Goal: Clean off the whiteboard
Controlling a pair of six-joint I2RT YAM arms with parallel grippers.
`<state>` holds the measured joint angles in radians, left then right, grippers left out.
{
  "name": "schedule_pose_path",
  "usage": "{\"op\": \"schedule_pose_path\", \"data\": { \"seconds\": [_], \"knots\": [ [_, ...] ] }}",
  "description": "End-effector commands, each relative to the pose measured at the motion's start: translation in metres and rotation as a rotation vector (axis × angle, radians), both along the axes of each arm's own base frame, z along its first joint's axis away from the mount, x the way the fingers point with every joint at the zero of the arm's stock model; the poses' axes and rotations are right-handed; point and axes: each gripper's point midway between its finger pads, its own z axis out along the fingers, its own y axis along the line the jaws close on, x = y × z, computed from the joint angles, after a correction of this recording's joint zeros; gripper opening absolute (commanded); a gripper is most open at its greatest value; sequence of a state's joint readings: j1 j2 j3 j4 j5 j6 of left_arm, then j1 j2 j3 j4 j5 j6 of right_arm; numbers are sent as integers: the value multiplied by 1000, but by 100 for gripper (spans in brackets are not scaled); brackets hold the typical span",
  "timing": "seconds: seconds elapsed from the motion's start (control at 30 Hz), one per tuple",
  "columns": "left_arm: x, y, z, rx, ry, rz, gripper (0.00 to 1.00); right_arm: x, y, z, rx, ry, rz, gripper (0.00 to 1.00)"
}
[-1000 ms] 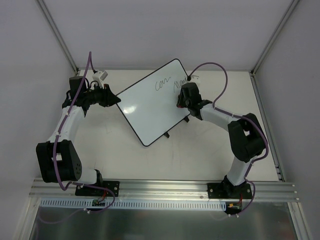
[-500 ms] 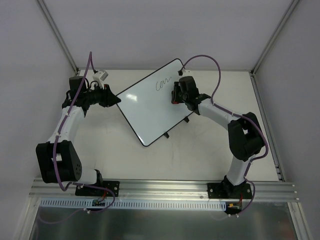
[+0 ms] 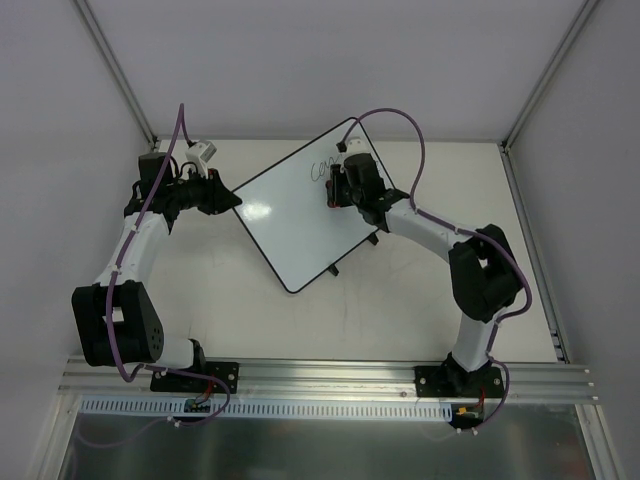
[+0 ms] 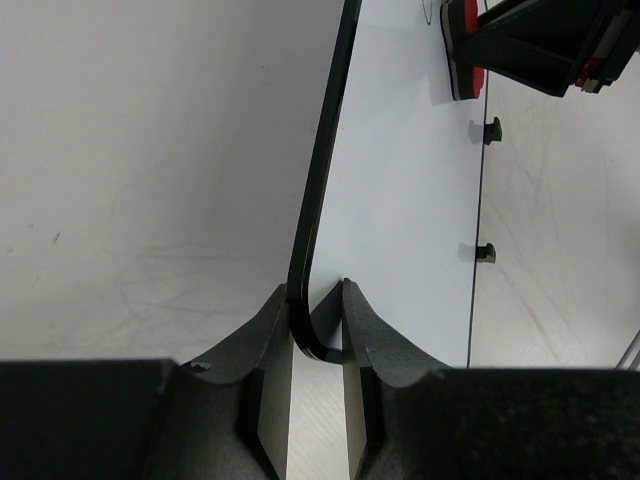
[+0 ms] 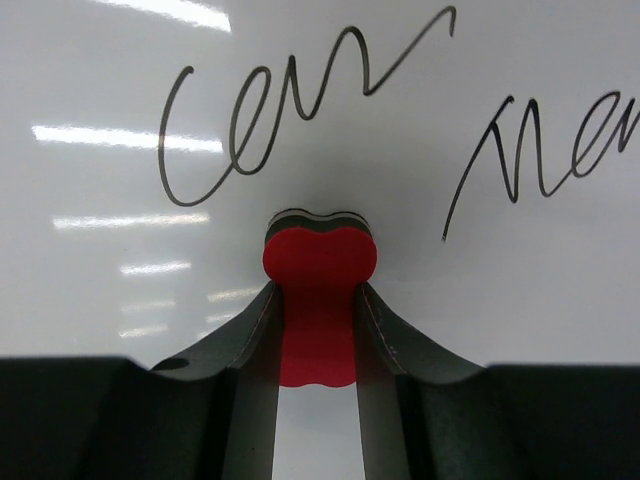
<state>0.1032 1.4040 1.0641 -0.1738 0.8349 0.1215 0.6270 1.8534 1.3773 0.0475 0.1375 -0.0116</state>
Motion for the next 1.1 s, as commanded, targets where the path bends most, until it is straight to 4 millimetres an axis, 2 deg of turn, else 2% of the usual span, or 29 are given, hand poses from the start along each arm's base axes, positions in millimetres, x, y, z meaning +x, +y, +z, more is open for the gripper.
{"op": "schedule_pose_path", "data": {
  "seconds": [0.0,0.03,0.07,0.13,0.17,0.27,0.3,0.4,0.47,0.6,0.63,0.7,0.73,0.8,0.83,0.87,0.93,0.97,1.0,1.03,1.07],
  "knots": [
    [-3,-13,8,52,-87,-91,0,-16,-17,-35,-9,67,-60,0],
    [-2,-13,8,51,-87,-91,0,-29,-28,-51,-19,93,-71,0],
    [-3,-13,8,50,-87,-92,0,-35,-32,-58,-12,101,-78,0],
    [-2,-13,8,50,-84,-92,0,-42,-36,-60,30,98,-100,0],
    [-2,-13,8,50,-85,-92,0,-56,-43,-77,17,130,-103,0],
    [-1,-14,6,47,-80,-94,0,-70,-49,-89,51,155,-126,0],
    [-1,-14,7,44,-77,-96,0,-80,-53,-100,40,179,-128,0],
    [0,-15,6,38,-73,-98,0,-96,-56,-114,21,204,-130,0],
    [0,-15,7,36,-72,-100,0,-100,-55,-117,26,215,-131,0],
    [-1,-15,6,32,-68,-102,0,-91,-50,-99,21,161,-107,0],
    [-1,-16,7,32,-70,-104,0,-82,-43,-84,31,125,-92,0],
    [-2,-17,7,27,-68,-107,0,-70,-39,-66,8,77,-68,0],
    [-2,-16,8,27,-69,-105,0,-57,-29,-44,23,33,-49,0],
    [-3,-17,8,24,-70,-111,0,-46,-20,-27,9,-2,-15,0],
    [-4,-18,8,22,-70,-113,0,-40,-14,-24,-19,-19,24,0],
    [-4,-18,9,20,-70,-117,0,-28,-3,-2,1,-64,42,0],
    [-6,-20,10,15,-74,-126,0,-20,5,7,-19,-77,75,0],
    [-6,-20,10,14,-75,-127,0,-16,11,2,-44,-75,108,0],
    [-6,-19,10,17,-77,-127,0,-10,20,16,-33,-100,129,0],
    [-7,-20,11,17,-80,-131,0,-10,28,19,-25,-103,164,0],
    [-8,-20,11,20,-82,-132,0,-8,34,16,-45,-106,193,0]
  ]
}}
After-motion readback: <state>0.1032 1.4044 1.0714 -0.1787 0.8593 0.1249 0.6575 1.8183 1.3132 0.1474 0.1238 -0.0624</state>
